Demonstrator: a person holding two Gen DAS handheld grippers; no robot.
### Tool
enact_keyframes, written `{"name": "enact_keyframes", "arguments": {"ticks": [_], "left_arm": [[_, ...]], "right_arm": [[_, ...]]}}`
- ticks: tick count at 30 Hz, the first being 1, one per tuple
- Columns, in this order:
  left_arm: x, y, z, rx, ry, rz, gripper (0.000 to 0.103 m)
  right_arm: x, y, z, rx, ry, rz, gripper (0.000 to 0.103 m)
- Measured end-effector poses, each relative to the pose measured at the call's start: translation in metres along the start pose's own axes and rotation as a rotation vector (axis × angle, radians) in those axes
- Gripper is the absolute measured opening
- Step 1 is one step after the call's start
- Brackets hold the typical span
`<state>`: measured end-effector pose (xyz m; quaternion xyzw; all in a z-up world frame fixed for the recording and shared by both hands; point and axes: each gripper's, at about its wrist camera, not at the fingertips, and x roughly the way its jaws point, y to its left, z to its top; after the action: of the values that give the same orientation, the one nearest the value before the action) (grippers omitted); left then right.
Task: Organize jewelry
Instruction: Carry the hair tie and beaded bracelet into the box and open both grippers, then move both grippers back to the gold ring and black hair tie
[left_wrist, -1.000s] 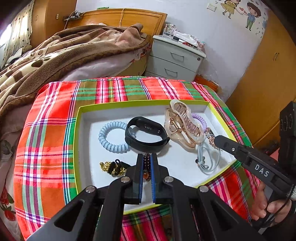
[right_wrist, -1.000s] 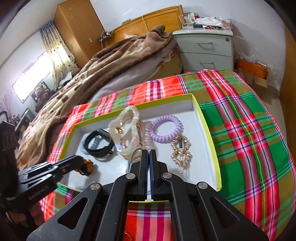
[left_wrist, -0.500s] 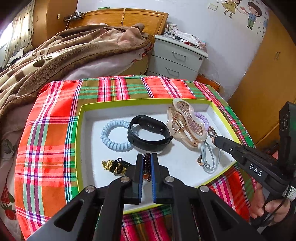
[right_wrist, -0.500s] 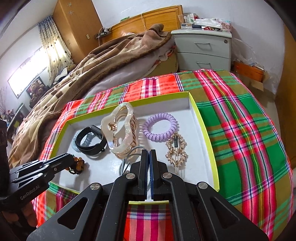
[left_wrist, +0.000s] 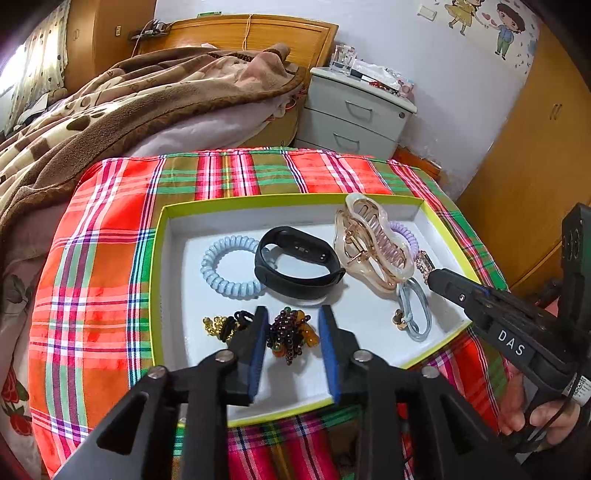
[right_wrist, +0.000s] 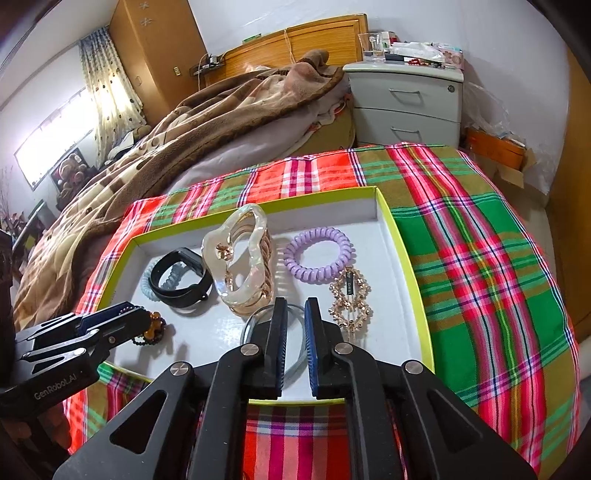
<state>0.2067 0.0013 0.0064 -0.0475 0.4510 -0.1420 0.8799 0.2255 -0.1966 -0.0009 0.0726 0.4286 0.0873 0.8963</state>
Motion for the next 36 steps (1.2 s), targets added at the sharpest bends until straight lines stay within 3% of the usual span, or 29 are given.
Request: {"name": "enact_keyframes", "arguments": {"ticks": [23, 26, 29, 36], "left_arm": [[-0.010, -0.002, -0.002, 0.000, -0.013, -0.004, 0.047], [-0.015, -0.002, -0.003, 0.001, -0.018, -0.008, 0.048], [-0.024, -0.003, -0.005, 0.004, -0.033, -0.012, 0.049], [-0.046, 0.000, -0.012, -0.009, -0.072, -0.014, 0.050]], "right_arm": [[-0.014, 0.009, -0.005, -0.026, -0.035, -0.024, 0.026], [-0.019, 0.011, -0.006, -0.027, -0.043, -0.023, 0.028], [-0.027, 0.012, -0.009, -0.030, -0.057, -0.011, 0.037], [-0.045, 0.016, -0.025, -0.050, -0.068, -0.007, 0.037]]}}
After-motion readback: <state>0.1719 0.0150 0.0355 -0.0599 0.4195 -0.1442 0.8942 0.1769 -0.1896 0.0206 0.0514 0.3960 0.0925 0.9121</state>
